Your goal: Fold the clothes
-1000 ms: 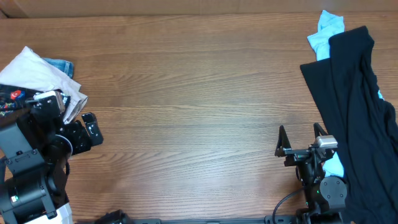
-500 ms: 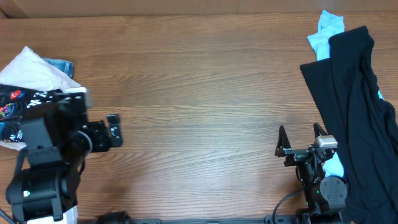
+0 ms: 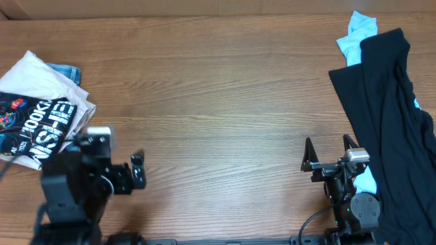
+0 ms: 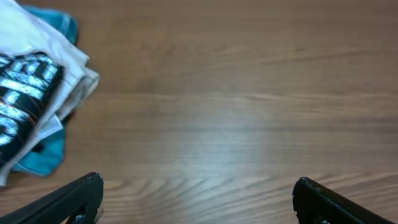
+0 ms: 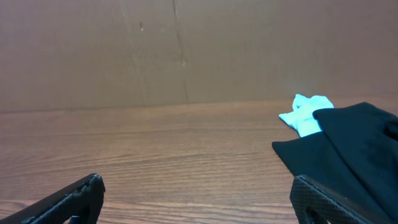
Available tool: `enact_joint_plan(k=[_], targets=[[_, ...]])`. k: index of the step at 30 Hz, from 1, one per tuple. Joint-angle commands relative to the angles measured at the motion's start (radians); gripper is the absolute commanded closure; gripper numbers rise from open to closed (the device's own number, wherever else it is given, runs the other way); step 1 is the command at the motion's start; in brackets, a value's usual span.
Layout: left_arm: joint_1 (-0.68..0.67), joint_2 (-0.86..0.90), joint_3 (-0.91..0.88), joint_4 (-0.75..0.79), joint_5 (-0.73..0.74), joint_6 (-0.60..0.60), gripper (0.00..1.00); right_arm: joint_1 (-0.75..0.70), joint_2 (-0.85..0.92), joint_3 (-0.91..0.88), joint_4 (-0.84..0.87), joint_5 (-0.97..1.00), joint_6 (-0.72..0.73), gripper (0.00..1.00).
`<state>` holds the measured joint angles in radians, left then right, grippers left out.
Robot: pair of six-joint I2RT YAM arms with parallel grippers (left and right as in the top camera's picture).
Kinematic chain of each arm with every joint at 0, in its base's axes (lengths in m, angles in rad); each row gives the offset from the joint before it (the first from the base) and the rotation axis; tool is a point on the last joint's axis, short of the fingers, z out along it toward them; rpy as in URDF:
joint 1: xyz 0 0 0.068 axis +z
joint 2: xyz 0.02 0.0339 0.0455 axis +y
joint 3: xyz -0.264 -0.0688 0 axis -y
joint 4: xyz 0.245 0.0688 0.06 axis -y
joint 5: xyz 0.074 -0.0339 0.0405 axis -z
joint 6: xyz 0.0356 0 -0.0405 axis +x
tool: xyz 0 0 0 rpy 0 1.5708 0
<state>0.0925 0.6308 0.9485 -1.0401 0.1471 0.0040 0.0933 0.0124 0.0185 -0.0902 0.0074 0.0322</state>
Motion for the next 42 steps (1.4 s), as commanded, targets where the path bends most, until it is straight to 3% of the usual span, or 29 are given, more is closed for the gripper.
enact_joint_plan(k=[1,7,9,14,20,26,42], targets=[[-0.009,-0.1,-0.2,0.141,0.02,0.018,0.0,0.003,-0.01,-0.01,0.006,0.002,-0.003,0.0],[-0.009,-0.357,-0.586,0.581,0.064,-0.04,0.0,0.003,-0.01,-0.01,0.006,0.002,-0.003,0.0],[-0.009,-0.433,-0.668,0.66,0.064,-0.073,0.0,0.003,-0.01,-0.01,0.006,0.002,-0.003,0.0],[-0.009,-0.571,-0.789,0.784,0.058,-0.098,0.01,0.003,-0.01,-0.01,0.006,0.002,-0.003,0.0],[-0.009,-0.628,-0.945,1.128,-0.036,-0.08,0.0,0.003,-0.01,-0.01,0.006,0.002,-0.003,0.0],[-0.009,-0.628,-0.944,0.96,-0.081,-0.068,0.0,0.003,-0.01,-0.01,0.006,0.002,-0.003,0.0],[-0.008,-0.626,-0.944,0.968,-0.087,-0.068,0.0,0.003,-0.01,-0.01,0.006,0.002,-0.003,0.0]])
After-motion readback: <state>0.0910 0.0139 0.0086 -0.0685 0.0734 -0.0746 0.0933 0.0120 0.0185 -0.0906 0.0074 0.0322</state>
